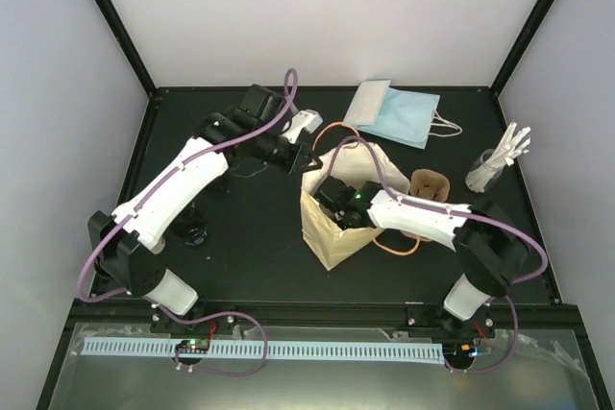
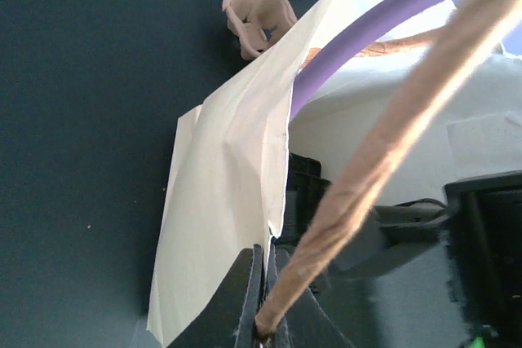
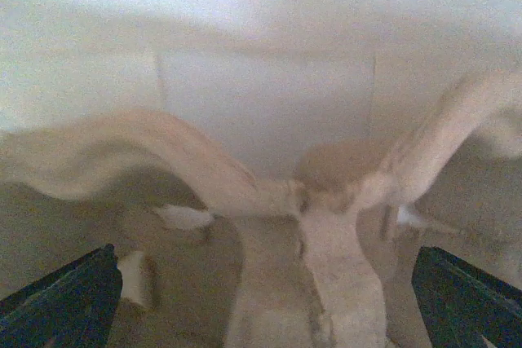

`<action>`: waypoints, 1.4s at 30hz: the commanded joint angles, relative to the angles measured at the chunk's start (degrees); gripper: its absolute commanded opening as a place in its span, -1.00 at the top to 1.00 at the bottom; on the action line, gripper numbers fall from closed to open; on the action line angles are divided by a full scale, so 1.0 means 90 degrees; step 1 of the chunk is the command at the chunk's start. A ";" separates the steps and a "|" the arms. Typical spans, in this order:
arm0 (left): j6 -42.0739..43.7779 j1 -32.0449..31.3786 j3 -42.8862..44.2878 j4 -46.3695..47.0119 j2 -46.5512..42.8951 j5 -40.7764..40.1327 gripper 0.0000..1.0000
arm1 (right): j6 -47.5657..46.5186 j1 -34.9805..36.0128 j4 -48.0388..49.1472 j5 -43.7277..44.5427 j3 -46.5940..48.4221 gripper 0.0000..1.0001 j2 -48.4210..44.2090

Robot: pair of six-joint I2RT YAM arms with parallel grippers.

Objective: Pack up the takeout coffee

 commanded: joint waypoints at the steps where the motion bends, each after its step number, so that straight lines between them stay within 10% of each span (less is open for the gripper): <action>1: 0.0138 -0.0152 0.0246 0.0034 -0.0228 0.0013 0.97 | 0.0015 -0.0027 -0.0331 0.0287 0.0443 -1.00 -0.0704; 15: 0.0360 -0.0454 0.0307 -0.0156 -0.0198 -0.0495 0.97 | -0.0027 -0.0017 -0.1199 0.0443 0.1442 -0.75 -0.1386; 19: 0.0375 -0.0485 0.0336 -0.0178 -0.0208 -0.0582 0.97 | -0.0033 -0.0017 -0.1398 0.0533 0.1693 -0.99 -0.1461; 42: 0.1149 -0.0475 0.1330 -0.0841 -0.0182 -0.2525 0.97 | -0.0085 -0.0016 -0.1164 0.1364 0.2889 -0.96 -0.3269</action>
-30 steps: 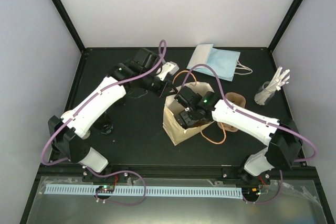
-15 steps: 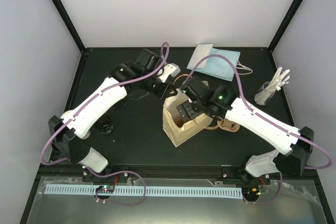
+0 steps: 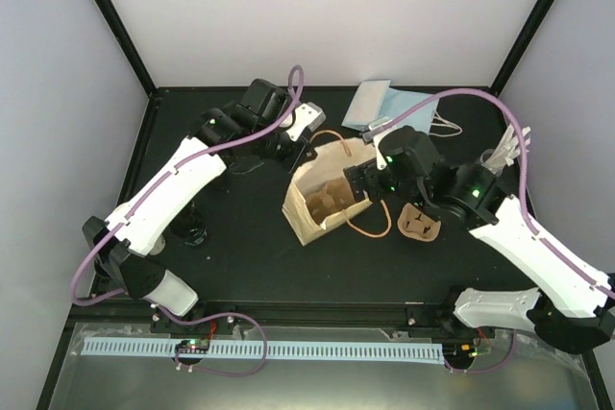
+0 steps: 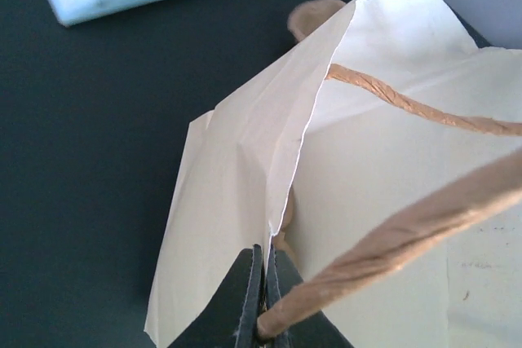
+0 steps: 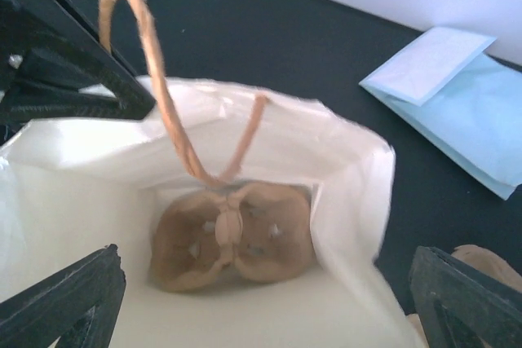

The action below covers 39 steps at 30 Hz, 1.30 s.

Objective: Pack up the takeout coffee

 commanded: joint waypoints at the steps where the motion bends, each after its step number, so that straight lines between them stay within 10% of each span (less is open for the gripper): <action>1: 0.0510 -0.0019 0.0676 -0.0197 -0.0125 -0.1238 0.97 | 0.0113 -0.0017 0.0194 0.0484 0.0059 -0.96 -0.0261; 13: 0.1885 -0.0469 -0.2167 0.2227 -0.1837 -0.1626 0.97 | 0.0769 -0.0038 0.0630 0.0826 -0.1620 -0.96 -0.0997; 39: 0.0792 -0.2419 -0.4456 0.2573 -0.3590 -0.2245 0.97 | 0.0580 -0.0036 0.1706 -0.1935 -0.4034 -0.78 -0.3950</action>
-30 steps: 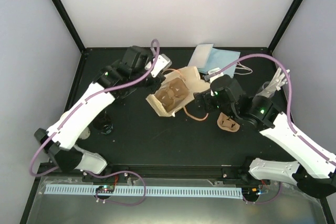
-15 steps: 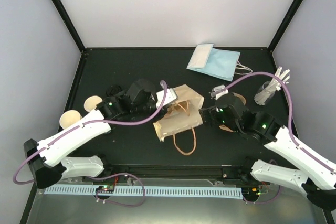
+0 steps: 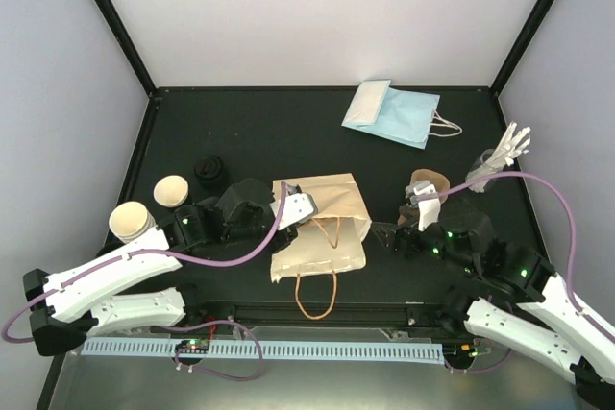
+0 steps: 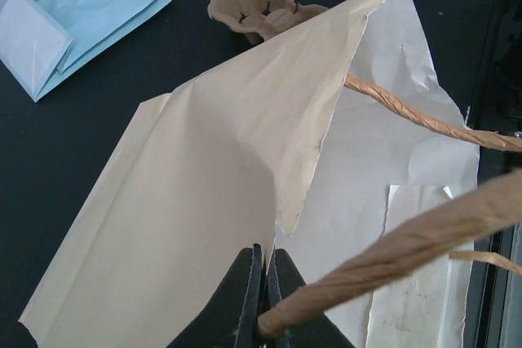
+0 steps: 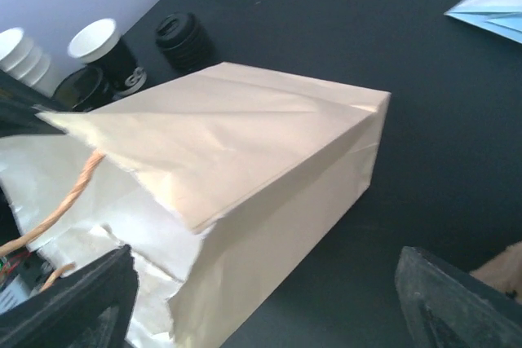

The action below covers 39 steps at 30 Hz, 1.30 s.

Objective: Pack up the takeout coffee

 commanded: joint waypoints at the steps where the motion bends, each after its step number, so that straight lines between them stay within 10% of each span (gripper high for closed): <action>1: -0.0383 -0.0041 -0.0043 0.0236 -0.0012 -0.0289 0.97 | -0.0325 -0.0024 0.0385 -0.0956 0.0113 -0.73 0.0094; 17: -0.0408 0.0035 0.0762 0.0046 0.0364 -0.1487 0.97 | -0.1552 0.0842 0.1047 -0.1797 0.0668 0.17 0.0886; 39: 0.1192 0.0774 0.0839 0.0193 0.0286 -0.1324 0.97 | -0.3854 0.0904 0.2864 -0.1555 -0.0120 0.29 0.1083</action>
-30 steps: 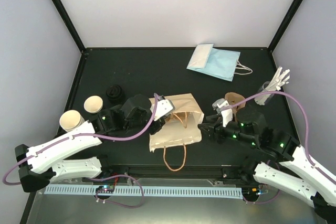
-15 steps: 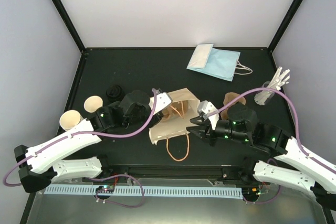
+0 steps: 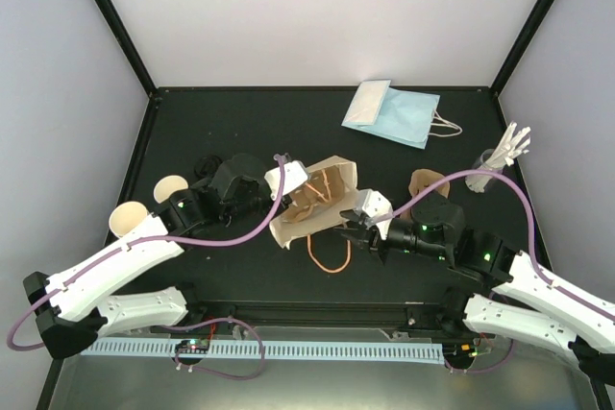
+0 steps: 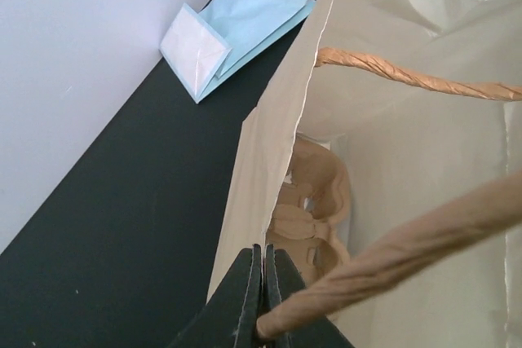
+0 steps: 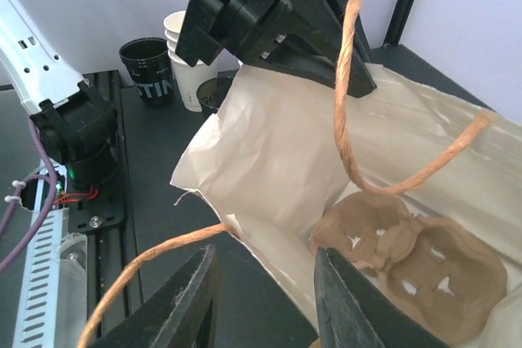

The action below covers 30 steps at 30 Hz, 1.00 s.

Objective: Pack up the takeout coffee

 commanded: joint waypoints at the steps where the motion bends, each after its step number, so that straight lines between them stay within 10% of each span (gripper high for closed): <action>1: 0.0290 0.0048 0.0050 0.0209 -0.0118 0.0081 0.97 | -0.1024 0.0043 0.0506 0.0118 -0.0086 0.30 -0.0059; 15: 0.0240 0.0048 -0.0221 0.0181 -0.0288 0.0076 0.97 | -0.2579 0.0048 0.0082 -0.0477 0.0430 0.96 0.0607; 30: 0.0046 0.0048 -0.0219 0.0163 -0.0226 0.0193 0.97 | -0.3604 0.0427 -0.0137 0.0160 0.0614 0.98 0.1078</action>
